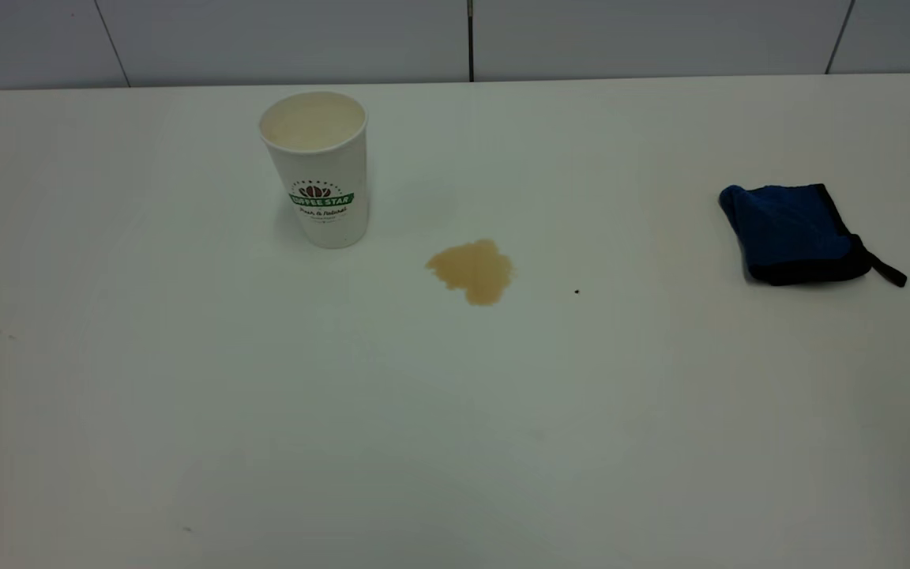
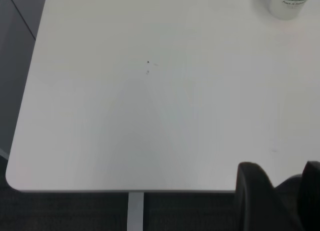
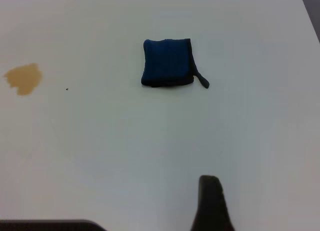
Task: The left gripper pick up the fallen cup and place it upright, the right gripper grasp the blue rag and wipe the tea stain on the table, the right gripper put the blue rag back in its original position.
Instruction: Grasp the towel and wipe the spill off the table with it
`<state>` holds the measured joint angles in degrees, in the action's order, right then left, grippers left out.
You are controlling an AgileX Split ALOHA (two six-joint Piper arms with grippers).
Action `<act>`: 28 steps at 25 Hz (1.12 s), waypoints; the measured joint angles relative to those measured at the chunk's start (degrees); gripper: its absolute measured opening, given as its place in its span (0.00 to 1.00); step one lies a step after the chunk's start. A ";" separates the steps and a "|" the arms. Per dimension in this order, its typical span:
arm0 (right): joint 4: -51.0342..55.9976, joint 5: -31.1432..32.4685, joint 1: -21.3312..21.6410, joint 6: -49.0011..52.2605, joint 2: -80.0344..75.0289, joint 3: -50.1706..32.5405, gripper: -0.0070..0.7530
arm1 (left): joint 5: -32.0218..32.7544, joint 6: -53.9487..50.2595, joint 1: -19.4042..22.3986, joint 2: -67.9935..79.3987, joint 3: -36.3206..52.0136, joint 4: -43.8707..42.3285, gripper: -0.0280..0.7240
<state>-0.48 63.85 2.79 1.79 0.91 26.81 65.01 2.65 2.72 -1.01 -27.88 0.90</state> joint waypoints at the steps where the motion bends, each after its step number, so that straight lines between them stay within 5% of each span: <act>1: 0.00 0.00 0.00 0.00 0.00 0.00 0.77 | 0.00 0.00 0.00 0.00 0.00 0.00 0.36; 28: 0.48 0.00 0.00 0.81 0.00 0.00 0.77 | -0.05 -0.16 0.00 0.00 0.00 0.00 0.36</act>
<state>0.00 63.85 2.79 2.60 0.91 26.81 64.96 2.49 2.72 -1.01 -27.88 0.90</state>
